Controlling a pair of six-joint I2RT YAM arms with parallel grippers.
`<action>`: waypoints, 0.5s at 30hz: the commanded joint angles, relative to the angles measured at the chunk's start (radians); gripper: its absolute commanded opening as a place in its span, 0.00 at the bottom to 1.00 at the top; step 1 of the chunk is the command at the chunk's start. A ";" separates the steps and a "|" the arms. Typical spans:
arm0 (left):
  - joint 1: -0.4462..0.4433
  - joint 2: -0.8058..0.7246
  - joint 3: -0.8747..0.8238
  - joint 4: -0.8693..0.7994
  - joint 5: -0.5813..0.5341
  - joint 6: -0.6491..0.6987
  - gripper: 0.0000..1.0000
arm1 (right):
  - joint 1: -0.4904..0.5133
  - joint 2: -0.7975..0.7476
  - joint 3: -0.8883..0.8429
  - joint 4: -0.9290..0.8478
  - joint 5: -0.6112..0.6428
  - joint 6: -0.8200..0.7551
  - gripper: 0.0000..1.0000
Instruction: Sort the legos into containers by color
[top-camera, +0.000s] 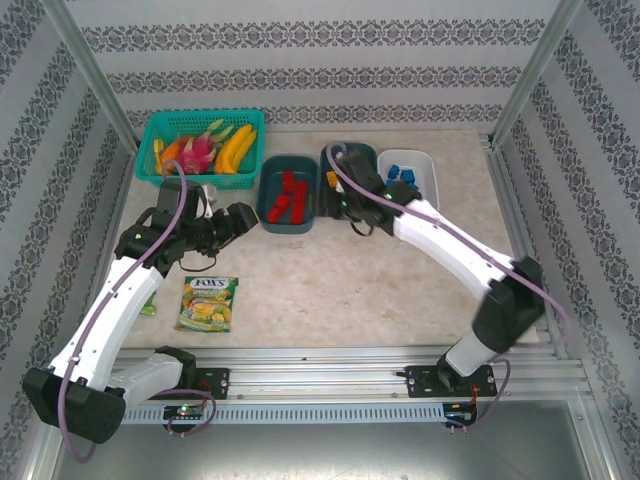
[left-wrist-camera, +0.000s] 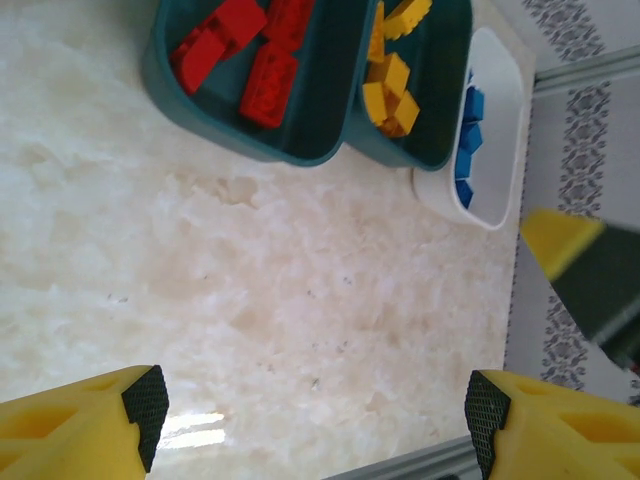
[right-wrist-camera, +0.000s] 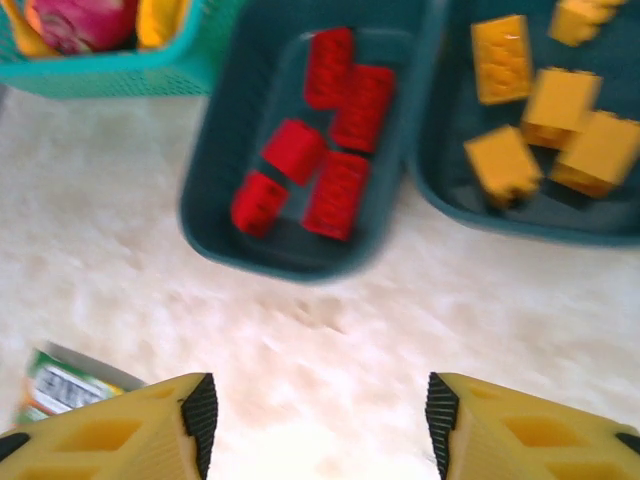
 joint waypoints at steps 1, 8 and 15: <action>0.000 -0.013 -0.029 -0.055 0.025 0.055 0.81 | -0.012 -0.186 -0.199 -0.042 0.119 -0.088 0.67; -0.009 0.006 -0.072 0.018 0.042 0.059 0.85 | -0.067 -0.552 -0.464 -0.231 0.134 -0.122 0.98; -0.013 0.026 -0.075 0.049 -0.047 0.048 1.00 | -0.123 -0.620 -0.468 -0.283 0.221 -0.090 0.98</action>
